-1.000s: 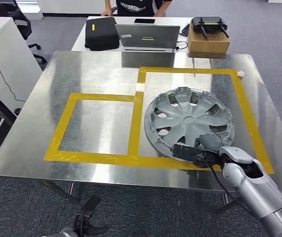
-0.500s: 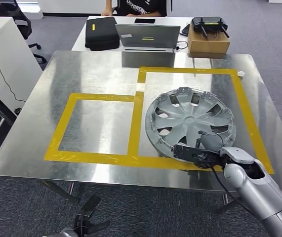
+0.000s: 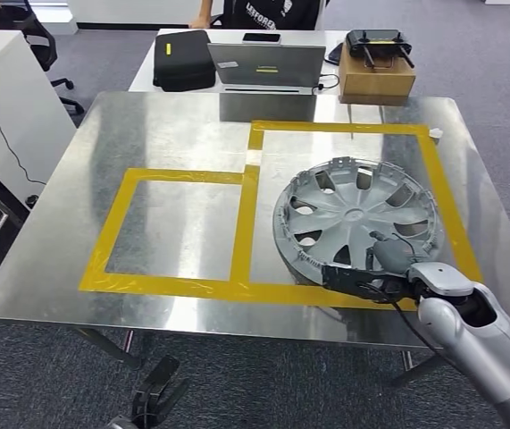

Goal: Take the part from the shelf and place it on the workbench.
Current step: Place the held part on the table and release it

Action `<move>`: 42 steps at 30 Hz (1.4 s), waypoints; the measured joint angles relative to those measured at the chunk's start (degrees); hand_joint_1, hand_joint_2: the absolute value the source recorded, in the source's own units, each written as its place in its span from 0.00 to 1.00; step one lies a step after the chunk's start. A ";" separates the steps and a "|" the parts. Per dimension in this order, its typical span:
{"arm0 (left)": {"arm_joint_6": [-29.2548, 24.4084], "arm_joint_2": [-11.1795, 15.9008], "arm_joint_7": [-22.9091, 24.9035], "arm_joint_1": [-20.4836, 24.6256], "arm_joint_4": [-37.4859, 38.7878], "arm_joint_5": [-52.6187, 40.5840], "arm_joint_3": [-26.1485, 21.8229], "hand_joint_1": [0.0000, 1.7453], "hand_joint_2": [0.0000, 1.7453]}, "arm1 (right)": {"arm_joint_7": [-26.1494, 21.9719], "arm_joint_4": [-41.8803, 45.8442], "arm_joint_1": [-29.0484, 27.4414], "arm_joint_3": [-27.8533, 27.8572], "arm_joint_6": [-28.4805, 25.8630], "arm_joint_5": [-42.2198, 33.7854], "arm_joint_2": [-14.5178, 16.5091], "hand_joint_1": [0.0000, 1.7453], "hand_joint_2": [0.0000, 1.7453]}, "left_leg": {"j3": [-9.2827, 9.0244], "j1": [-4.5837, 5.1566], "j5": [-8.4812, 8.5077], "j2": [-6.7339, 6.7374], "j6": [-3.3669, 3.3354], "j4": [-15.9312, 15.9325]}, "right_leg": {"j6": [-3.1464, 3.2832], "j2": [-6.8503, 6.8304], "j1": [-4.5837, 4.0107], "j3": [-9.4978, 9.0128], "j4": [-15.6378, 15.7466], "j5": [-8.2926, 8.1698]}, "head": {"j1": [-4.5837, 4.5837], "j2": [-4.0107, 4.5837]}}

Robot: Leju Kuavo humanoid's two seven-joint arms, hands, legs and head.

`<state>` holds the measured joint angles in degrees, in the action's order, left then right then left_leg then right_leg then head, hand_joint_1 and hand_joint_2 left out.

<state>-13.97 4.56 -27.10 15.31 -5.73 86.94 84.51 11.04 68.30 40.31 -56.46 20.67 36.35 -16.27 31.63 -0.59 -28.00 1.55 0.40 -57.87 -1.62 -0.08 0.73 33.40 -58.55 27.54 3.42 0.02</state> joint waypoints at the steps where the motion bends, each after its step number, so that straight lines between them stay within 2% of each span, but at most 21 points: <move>1: 0.00 0.03 -0.08 -0.09 0.00 0.14 0.00 0.00 0.00 | 0.27 0.96 0.09 -0.18 0.49 -0.32 -0.50 0.00 1.00 | 0.00 0.00 0.00 0.00 0.00 0.00 | 0.00 0.00 0.00 0.01 0.00 0.00 | 0.00 0.00; 9: -0.05 0.43 -0.61 -0.58 0.00 1.49 0.01 0.00 0.00 | 2.75 8.84 2.21 -1.81 5.26 -4.98 -6.01 0.00 1.00 | 0.06 0.00 0.00 0.00 0.00 0.00 | 0.00 0.00 0.01 0.06 0.00 0.00 | 0.01 0.01; 13: -0.37 0.55 -0.75 -0.67 0.00 1.92 0.01 0.00 0.00 | 3.54 11.41 3.53 -3.08 5.91 -5.19 -8.68 0.00 1.00 | 0.07 0.00 0.00 0.00 0.00 0.00 | 0.00 -0.01 0.01 0.06 0.00 0.00 | 0.01 0.01; 19: -1.01 0.56 -0.94 -0.68 0.00 2.21 0.01 0.00 0.00 | 4.98 13.27 3.85 -5.22 5.42 -1.71 -11.40 0.00 1.00 | 0.07 0.00 0.00 0.00 0.00 0.00 | 0.00 0.00 0.00 0.07 0.00 0.00 | 0.01 0.01; 26: -1.15 0.56 -1.20 -0.70 0.00 2.67 0.03 0.00 0.00 | 6.03 14.06 2.05 -6.36 1.39 5.91 -12.88 0.00 1.00 | 0.08 0.00 0.00 0.00 0.00 0.00 | 0.00 0.01 0.00 0.09 0.00 0.00 | 0.01 0.00; 27: -1.19 0.56 -1.21 -0.70 0.00 2.75 0.03 0.00 0.00 | 6.12 14.17 1.76 -6.36 1.12 6.52 -12.98 0.00 0.75 | 0.08 0.00 0.00 0.00 0.00 0.00 | 0.00 0.01 0.00 0.10 0.00 0.00 | 0.01 0.00; 30: -1.46 0.55 -1.23 -0.71 0.00 2.98 0.03 0.00 0.00 | 6.34 14.37 -0.02 -6.15 -0.18 10.16 -13.12 0.00 0.75 | 0.08 -0.01 -0.01 -0.01 -0.01 0.00 | 0.00 -0.02 0.00 0.10 0.00 0.01 | 0.01 0.00; 31: -1.61 0.54 -1.24 -0.72 0.00 3.00 0.03 0.00 0.00 | 6.40 14.37 -1.00 -5.86 -0.89 11.96 -13.12 0.00 1.00 | 0.09 -0.01 -0.01 -0.01 -0.01 0.00 | 0.00 -0.03 0.00 0.10 0.00 0.01 | 0.01 0.00; 37: -2.02 0.54 -1.25 -0.71 0.00 2.92 0.05 0.00 0.00 | 6.58 14.25 -8.89 0.14 -6.18 17.94 -12.19 0.00 1.00 | 0.13 0.00 -0.02 -0.02 -0.01 0.01 | -0.01 -0.04 0.00 0.10 0.00 0.02 | 0.01 0.00; 42: -2.13 0.54 -1.25 -0.69 0.00 2.66 0.05 0.00 0.00 | 5.43 13.92 -16.77 8.15 -13.10 21.30 -9.20 0.00 1.00 | 0.15 -0.01 -0.02 -0.02 -0.02 0.01 | -0.01 -0.04 0.00 0.11 0.00 0.02 | 0.01 0.00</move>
<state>-16.10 5.09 -28.35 14.62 -5.73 89.60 84.56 16.46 82.21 23.55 -48.30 7.57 57.65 -25.47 31.77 -0.60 -28.02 1.53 0.39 -57.85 -1.64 -0.12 0.73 33.51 -58.55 27.56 3.43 0.02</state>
